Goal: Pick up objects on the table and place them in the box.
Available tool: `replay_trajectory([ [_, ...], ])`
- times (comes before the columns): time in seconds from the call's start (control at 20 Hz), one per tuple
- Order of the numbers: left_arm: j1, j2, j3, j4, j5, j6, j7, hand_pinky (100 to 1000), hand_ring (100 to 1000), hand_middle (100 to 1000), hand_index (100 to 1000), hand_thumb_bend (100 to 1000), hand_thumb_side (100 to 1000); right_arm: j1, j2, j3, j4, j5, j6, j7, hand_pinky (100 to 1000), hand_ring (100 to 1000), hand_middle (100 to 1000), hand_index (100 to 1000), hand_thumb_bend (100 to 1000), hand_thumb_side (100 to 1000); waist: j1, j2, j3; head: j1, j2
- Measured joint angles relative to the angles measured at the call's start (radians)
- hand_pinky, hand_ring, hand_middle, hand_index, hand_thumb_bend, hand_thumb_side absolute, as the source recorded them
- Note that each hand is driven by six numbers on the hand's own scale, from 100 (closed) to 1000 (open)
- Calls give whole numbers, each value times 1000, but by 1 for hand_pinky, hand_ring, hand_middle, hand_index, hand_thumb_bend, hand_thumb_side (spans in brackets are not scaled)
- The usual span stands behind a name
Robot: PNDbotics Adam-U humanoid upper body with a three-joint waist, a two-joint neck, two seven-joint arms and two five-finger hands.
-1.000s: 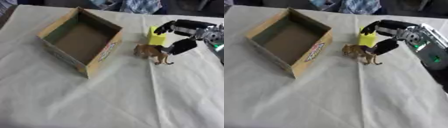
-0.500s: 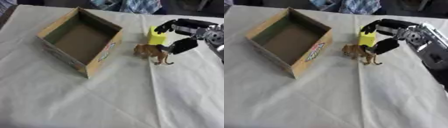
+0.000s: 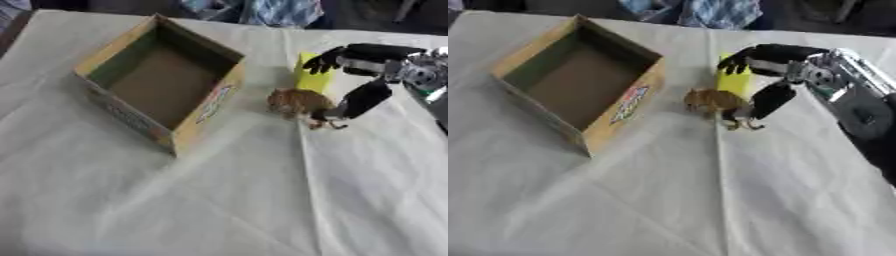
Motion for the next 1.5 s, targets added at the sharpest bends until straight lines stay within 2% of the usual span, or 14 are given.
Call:
replay_trajectory([
  [0.35,0,0,0,0,1,0,-11,605,899,1000,652,290,986,-31,28,30,75,45,5,-9,858,856,799,906,453,425,2,0,2,-3,0],
  [0.8,0,0,0,0,4,1,-17,605,900,1000,648,290,986,-53,49,49,136,65,2,-14,852,854,761,885,406,468,2,0,5,-5,0],
  [1.1,-1,0,0,0,4,1,-21,605,900,1000,648,288,987,-68,60,56,169,82,2,-16,847,850,754,877,426,451,2,0,6,-5,0],
  [1.25,-2,0,0,0,5,0,-24,605,901,1000,647,287,987,-75,72,63,197,94,3,-22,833,844,743,865,461,403,2,2,8,-6,0],
  [1.5,-2,-1,0,0,5,0,-28,605,901,1000,647,287,989,-75,84,73,226,105,-5,-33,813,829,724,852,437,401,2,5,8,-7,0],
])
